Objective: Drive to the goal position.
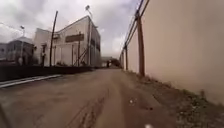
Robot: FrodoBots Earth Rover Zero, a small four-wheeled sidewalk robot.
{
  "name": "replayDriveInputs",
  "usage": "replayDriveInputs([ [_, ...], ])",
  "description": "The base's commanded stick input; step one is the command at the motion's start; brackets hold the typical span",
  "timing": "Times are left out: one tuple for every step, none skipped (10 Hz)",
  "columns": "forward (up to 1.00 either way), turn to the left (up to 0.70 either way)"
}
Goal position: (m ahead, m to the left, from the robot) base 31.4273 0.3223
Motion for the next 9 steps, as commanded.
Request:
replayDriveInputs([
  [0.70,0.00],
  [0.70,0.00],
  [0.70,0.00],
  [0.70,0.00],
  [0.70,0.00],
  [0.70,0.00],
  [0.70,0.00],
  [0.70,0.00],
  [0.70,0.00],
])
